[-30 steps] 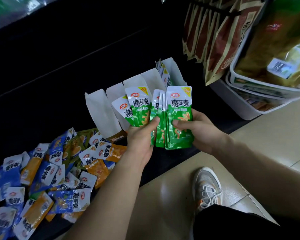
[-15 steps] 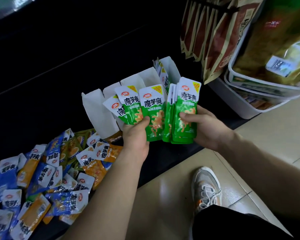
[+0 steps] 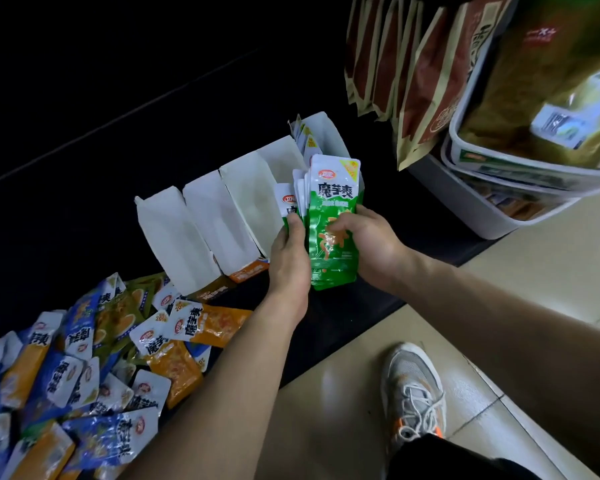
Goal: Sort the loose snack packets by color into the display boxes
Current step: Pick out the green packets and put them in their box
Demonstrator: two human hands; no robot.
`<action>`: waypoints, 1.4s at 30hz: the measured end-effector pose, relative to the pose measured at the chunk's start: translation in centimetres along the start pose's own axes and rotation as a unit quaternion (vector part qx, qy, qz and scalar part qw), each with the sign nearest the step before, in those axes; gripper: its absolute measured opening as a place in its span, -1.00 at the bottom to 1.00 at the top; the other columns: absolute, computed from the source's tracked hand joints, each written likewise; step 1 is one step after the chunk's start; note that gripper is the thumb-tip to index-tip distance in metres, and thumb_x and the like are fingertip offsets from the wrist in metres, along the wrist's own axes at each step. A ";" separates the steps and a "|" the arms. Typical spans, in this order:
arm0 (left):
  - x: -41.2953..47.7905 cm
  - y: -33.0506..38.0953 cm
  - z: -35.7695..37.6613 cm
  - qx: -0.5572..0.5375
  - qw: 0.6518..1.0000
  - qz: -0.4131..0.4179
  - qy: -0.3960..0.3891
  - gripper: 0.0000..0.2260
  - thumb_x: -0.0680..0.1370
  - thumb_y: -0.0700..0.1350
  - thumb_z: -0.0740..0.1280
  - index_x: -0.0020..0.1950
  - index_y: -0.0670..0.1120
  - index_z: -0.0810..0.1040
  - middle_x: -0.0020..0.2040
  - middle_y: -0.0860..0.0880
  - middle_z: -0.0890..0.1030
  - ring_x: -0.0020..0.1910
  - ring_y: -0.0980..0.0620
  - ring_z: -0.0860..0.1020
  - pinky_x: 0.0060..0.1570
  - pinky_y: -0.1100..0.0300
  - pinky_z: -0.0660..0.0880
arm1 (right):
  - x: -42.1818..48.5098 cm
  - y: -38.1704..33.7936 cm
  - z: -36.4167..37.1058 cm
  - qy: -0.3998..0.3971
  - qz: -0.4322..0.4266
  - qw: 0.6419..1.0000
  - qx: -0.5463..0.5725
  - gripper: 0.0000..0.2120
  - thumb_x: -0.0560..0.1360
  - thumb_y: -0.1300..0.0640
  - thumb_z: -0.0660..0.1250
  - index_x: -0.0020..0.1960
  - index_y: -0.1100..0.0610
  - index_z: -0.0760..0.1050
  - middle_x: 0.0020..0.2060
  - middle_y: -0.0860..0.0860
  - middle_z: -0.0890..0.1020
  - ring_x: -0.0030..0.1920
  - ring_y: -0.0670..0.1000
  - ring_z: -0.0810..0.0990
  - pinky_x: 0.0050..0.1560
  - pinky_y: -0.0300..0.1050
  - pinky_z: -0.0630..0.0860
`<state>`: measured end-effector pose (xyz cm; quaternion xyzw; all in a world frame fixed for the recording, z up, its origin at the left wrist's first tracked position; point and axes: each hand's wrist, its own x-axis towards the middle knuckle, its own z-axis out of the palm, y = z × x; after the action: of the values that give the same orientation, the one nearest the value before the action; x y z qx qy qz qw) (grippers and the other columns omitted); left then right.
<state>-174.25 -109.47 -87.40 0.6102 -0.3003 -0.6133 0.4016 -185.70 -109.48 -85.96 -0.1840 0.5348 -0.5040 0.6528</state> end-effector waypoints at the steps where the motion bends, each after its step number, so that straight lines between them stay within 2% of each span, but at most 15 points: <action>1: 0.2 0.1 0.2 0.010 1.000 0.002 0.005 -0.30 0.38 0.49 0.23 0.36 0.08 0.53 0.28 -0.02 0.62 0.26 -0.11 0.58 0.25 -0.21 0.50 | 0.3 -0.1 0.1 0.005 -0.005 1.000 -0.023 -0.60 0.41 0.33 0.31 0.26 0.30 0.48 -0.01 0.26 0.64 0.02 0.31 0.64 0.15 0.33 0.54; 3: 0.4 0.6 0.3 0.032 0.999 0.016 0.005 -0.45 0.52 0.38 0.18 0.28 0.02 0.59 0.17 -0.02 0.68 0.17 -0.05 0.64 0.19 -0.13 0.56 | 1.0 -0.3 0.1 0.002 -0.015 0.999 -0.053 -0.55 0.35 0.25 0.33 0.24 0.22 0.46 -0.01 0.24 0.62 0.04 0.29 0.64 0.14 0.32 0.55; 6: 1.3 0.9 -0.1 0.093 0.994 0.046 -0.037 -0.62 0.66 0.22 0.08 0.05 0.05 0.60 -0.15 0.11 0.69 -0.20 0.21 0.68 -0.19 0.23 0.62 | 2.0 -0.3 0.0 -0.006 -0.020 0.999 -0.028 -0.53 0.33 0.28 0.31 0.24 0.31 0.47 -0.03 0.27 0.59 -0.02 0.26 0.62 0.15 0.37 0.52; 9: 1.5 1.2 -0.5 0.157 0.978 0.108 -0.086 -0.73 0.68 0.14 0.10 0.24 0.02 0.41 -0.07 0.18 0.59 -0.25 0.41 0.60 -0.35 0.47 0.48 | 3.0 0.1 0.1 -0.009 -0.035 0.999 -0.039 -0.53 0.27 0.26 0.30 0.17 0.35 0.52 -0.07 0.30 0.60 -0.05 0.30 0.60 0.16 0.37 0.51; 12: 2.5 1.5 -0.8 0.232 0.955 0.156 -0.102 -0.70 0.61 0.11 0.30 0.26 0.06 0.32 0.02 0.15 0.60 -0.08 0.30 0.62 -0.24 0.39 0.52 | 3.9 0.2 0.1 -0.012 -0.050 0.998 -0.048 -0.48 0.23 0.23 0.27 0.16 0.39 0.51 0.05 0.45 0.58 0.08 0.48 0.57 0.18 0.41 0.48; 15: 4.0 2.2 -1.0 0.243 0.949 0.155 -0.128 -0.62 0.50 0.07 0.43 0.26 0.02 0.46 0.03 0.11 0.69 -0.03 0.20 0.67 -0.09 0.25 0.56 | 4.6 -0.1 -0.4 -0.028 -0.061 0.997 -0.038 -0.46 0.25 0.24 0.24 0.21 0.34 0.53 0.11 0.43 0.58 0.13 0.48 0.56 0.17 0.37 0.50; 17: 4.7 3.0 -0.9 0.241 0.948 0.152 -0.138 -0.67 0.49 -0.07 0.47 0.24 -0.05 0.55 -0.02 0.06 0.72 -0.06 0.14 0.69 -0.13 0.27 0.58 | 5.1 -0.6 -0.7 -0.065 -0.075 0.994 -0.040 -0.51 0.29 0.25 0.22 0.20 0.28 0.57 0.12 0.41 0.58 0.14 0.44 0.56 0.17 0.36 0.50; 20: 5.4 4.2 0.2 0.276 0.938 0.182 -0.104 -0.72 0.41 -0.11 0.52 0.11 0.02 0.63 -0.07 0.07 0.73 -0.10 0.17 0.69 -0.12 0.30 0.59 | 5.8 -1.7 -1.3 -0.078 -0.111 0.986 -0.099 -0.69 0.39 0.30 0.20 0.07 0.25 0.59 -0.09 0.23 0.65 -0.05 0.16 0.62 0.03 0.08 0.52; 22: 6.4 5.2 1.0 0.281 0.938 0.195 -0.049 -0.80 0.43 -0.10 0.52 0.01 0.07 0.62 -0.14 0.14 0.70 -0.21 0.28 0.65 -0.24 0.40 0.52 | 6.6 -2.2 -2.5 -0.073 -0.123 0.977 -0.157 -0.61 0.49 0.28 0.20 0.28 0.16 0.55 0.05 0.06 0.65 0.13 0.04 0.62 0.15 -0.07 0.51; 24: 7.6 6.4 2.1 0.265 0.940 0.213 0.017 -0.78 0.43 -0.05 0.52 0.00 0.10 0.56 -0.16 0.22 0.63 -0.25 0.35 0.57 -0.29 0.44 0.44 | 7.3 -2.1 -4.2 0.002 -0.144 0.955 -0.259 -0.58 0.56 0.20 0.23 0.41 0.10 0.47 0.21 0.00 0.61 0.28 0.03 0.55 0.31 -0.12 0.43; 27: 9.5 7.5 4.1 0.232 0.938 0.250 0.055 -0.63 0.41 -0.03 0.55 0.12 0.08 0.46 -0.11 0.25 0.57 -0.21 0.44 0.48 -0.33 0.61 0.35 | 7.2 -1.1 -6.5 0.081 -0.191 0.871 -0.445 -0.56 0.54 0.14 0.25 0.42 0.02 0.45 0.28 -0.02 0.53 0.28 0.03 0.52 0.36 -0.03 0.43; 31: 11.2 7.2 6.8 0.239 0.927 0.275 0.092 -0.57 0.36 0.05 0.54 0.09 0.09 0.40 0.00 0.12 0.59 0.02 0.13 0.58 -0.09 0.37 0.51 | 7.2 0.1 -7.6 0.058 -0.196 0.812 -0.547 -0.44 0.52 0.12 0.29 0.51 -0.06 0.31 0.35 0.06 0.35 0.31 0.14 0.44 0.34 0.04 0.44; 36: 12.5 4.3 6.9 0.311 0.908 0.261 0.106 -0.58 0.38 0.11 0.54 0.08 0.07 0.40 -0.06 0.14 0.59 -0.05 0.04 0.63 -0.05 0.15 0.59 | 7.3 0.3 -7.7 0.046 -0.185 0.799 -0.570 -0.40 0.50 0.12 0.29 0.52 -0.09 0.26 0.33 0.08 0.35 0.28 0.19 0.45 0.30 0.08 0.46; 39: 12.9 3.2 6.6 0.410 0.869 0.255 0.110 -0.42 0.28 0.24 0.54 0.19 0.08 0.44 0.01 0.03 0.63 0.02 -0.06 0.63 -0.07 0.02 0.62 | 7.4 0.1 -7.7 0.041 -0.191 0.779 -0.596 -0.37 0.51 0.11 0.29 0.54 -0.06 0.23 0.36 0.09 0.35 0.34 0.20 0.40 0.33 0.08 0.43; 42: 12.7 3.0 7.0 0.478 0.831 0.264 0.103 -0.34 0.28 0.27 0.53 0.26 0.06 0.41 0.00 -0.01 0.53 0.09 -0.08 0.53 -0.06 0.07 0.54 | 7.3 0.0 -7.8 0.047 -0.186 0.768 -0.611 -0.35 0.50 0.11 0.30 0.55 -0.06 0.19 0.36 0.10 0.35 0.34 0.22 0.38 0.31 0.08 0.43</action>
<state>-179.95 -122.73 -90.69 0.6835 -0.6625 -0.1971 0.2347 -193.12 -113.41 -92.55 -0.6159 0.7150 -0.1902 0.2706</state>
